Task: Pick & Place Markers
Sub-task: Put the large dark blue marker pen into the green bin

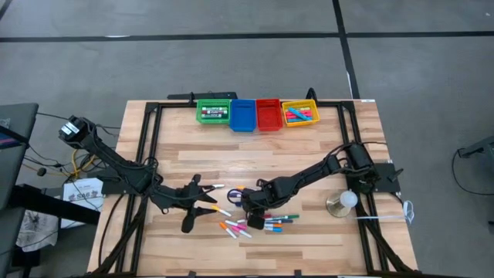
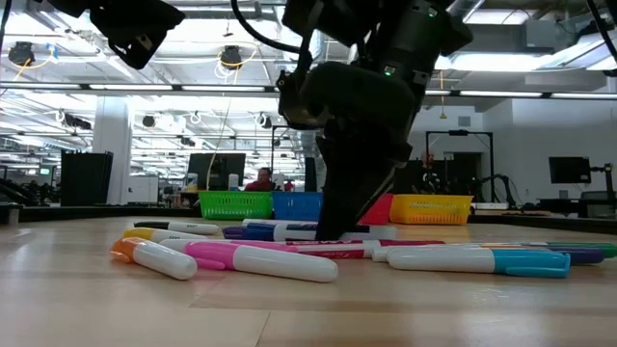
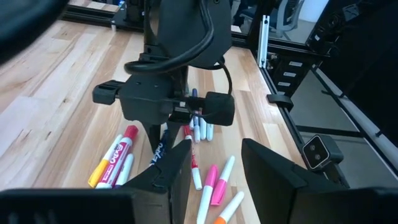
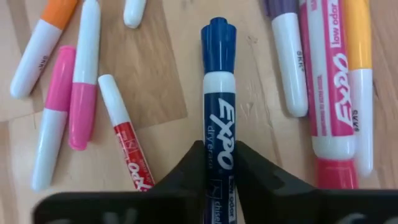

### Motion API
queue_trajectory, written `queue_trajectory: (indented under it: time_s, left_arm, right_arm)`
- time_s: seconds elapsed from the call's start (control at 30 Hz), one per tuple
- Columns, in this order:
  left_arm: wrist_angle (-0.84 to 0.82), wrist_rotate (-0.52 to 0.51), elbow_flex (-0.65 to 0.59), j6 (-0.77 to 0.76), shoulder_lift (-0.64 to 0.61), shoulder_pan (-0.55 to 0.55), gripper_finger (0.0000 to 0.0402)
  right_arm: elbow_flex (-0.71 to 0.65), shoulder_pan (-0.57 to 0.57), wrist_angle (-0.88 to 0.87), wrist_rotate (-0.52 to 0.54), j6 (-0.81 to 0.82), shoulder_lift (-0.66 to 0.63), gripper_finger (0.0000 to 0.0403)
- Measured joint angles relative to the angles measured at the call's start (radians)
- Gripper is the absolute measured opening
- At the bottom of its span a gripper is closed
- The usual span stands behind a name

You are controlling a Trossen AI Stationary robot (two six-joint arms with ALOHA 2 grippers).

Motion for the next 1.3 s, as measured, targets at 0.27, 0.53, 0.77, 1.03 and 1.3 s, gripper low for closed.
queue_trajectory:
  time_s: [0.27, 0.53, 0.77, 1.03, 1.3]
  left_arm:
    - [0.000, 0.000, 0.000, 0.001, 0.000, 0.015, 0.0140]
    - [-0.001, 0.007, 0.000, 0.014, -0.082, 0.014, 0.0140]
    - [-0.136, -0.075, 0.000, 0.073, -0.317, 0.014, 0.0140]
    - [-0.188, -0.162, 0.000, 0.226, -0.466, 0.014, 0.0140]
    - [-0.187, -0.188, 0.000, 0.327, -0.508, 0.015, 0.0164]
  right_arm:
    - [0.106, 0.016, -0.069, -0.018, -0.016, 0.009, 0.0043]
    - [0.271, 0.026, -0.246, -0.008, -0.037, 0.008, 0.0050]
    - [0.446, 0.020, -0.340, 0.098, -0.081, 0.007, 0.0046]
    - [0.676, 0.008, -0.365, 0.236, -0.140, 0.005, 0.0050]
    - [0.857, 0.009, -0.356, 0.379, -0.208, 0.004, 0.0051]
